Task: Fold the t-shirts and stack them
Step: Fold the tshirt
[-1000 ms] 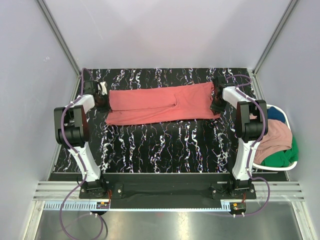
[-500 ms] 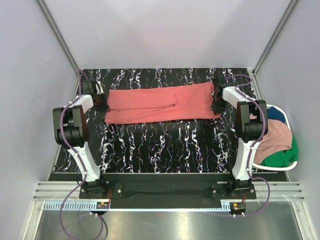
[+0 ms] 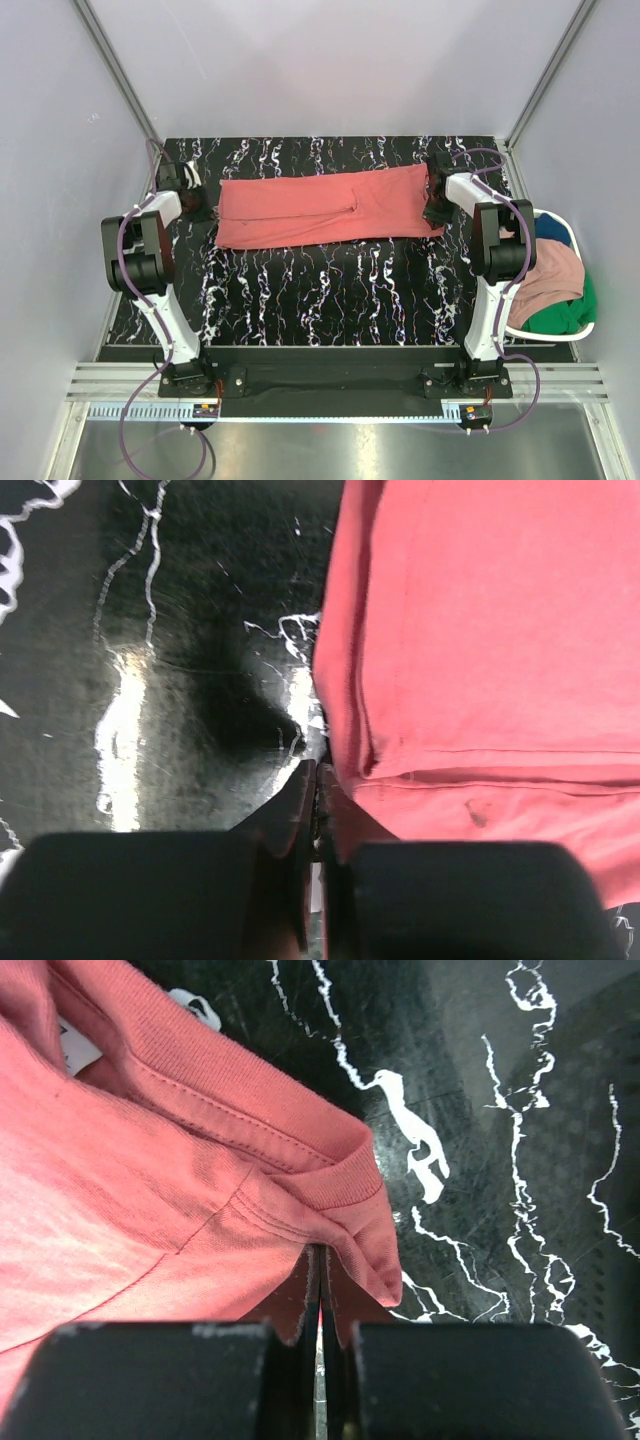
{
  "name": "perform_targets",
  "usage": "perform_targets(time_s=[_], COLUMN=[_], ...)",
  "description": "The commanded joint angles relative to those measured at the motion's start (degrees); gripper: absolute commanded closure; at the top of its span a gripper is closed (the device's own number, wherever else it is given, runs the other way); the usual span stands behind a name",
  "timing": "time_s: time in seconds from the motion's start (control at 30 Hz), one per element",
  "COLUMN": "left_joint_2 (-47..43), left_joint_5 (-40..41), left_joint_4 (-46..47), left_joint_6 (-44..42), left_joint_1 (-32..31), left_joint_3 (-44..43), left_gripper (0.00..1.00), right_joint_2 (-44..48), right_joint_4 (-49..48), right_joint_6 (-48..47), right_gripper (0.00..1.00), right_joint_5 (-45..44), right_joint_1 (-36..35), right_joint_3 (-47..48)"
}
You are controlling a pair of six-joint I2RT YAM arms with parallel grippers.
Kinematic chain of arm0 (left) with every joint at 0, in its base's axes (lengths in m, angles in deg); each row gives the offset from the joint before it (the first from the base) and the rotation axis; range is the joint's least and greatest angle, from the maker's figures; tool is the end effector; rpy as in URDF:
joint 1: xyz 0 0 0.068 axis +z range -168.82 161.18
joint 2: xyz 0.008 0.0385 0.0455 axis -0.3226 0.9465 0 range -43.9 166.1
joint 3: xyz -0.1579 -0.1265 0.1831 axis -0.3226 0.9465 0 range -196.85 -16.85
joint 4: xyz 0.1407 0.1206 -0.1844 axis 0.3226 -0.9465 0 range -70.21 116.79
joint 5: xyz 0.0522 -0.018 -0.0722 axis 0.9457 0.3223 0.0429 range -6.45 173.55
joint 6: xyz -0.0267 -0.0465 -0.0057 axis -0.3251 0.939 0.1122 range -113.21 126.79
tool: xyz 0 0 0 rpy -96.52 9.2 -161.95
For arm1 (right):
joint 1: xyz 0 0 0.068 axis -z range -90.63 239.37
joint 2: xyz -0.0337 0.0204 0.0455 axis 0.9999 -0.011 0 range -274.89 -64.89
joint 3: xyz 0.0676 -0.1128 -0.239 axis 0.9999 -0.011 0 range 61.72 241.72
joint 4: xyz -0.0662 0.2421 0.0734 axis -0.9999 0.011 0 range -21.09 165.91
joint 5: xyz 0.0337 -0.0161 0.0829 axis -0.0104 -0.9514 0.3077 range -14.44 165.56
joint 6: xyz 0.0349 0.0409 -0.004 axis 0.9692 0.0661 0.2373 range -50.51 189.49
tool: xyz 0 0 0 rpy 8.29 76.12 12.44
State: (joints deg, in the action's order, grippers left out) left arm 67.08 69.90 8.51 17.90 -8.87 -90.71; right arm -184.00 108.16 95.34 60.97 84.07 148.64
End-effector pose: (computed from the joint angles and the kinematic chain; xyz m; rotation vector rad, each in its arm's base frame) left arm 0.4031 0.0621 0.1707 -0.3688 2.4985 -0.3102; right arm 0.4213 0.0302 0.1614 0.5480 2.7001 -0.2187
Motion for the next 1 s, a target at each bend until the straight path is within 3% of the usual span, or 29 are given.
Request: perform_targets(time_s=[0.0,0.33,0.57,0.7,0.97], left_joint_2=[-2.5,-4.2,-7.3,-2.0,8.8], left_joint_5=[-2.3,-0.2,2.3,2.0,11.3], left_joint_4=[3.3,1.2,-1.9,-2.3,-10.1], left_joint_6=[-1.1,0.3,0.3,1.1,2.5], left_joint_1=[0.6,0.1,-9.5,-11.3,-10.9], left_joint_3=[-0.1,-1.6,-5.7,-9.5,-18.5], left_gripper=[1.0,1.0,0.89,0.81,0.81], right_joint_2=[-0.2,0.2,6.3,8.6,3.1], right_joint_4=[-0.2,-0.7,-2.6,-4.8,-9.8], right_joint_6=[-0.5,-1.1,-1.7,-1.0,2.0], right_gripper=[1.0,1.0,0.91,0.85,0.84], right_joint_5=[-4.0,-2.3,4.6,12.2,19.5], right_joint_1=[0.9,0.9,0.8,0.8,0.9], right_joint_3=[-0.5,-0.3,-0.5,-0.8,-1.4])
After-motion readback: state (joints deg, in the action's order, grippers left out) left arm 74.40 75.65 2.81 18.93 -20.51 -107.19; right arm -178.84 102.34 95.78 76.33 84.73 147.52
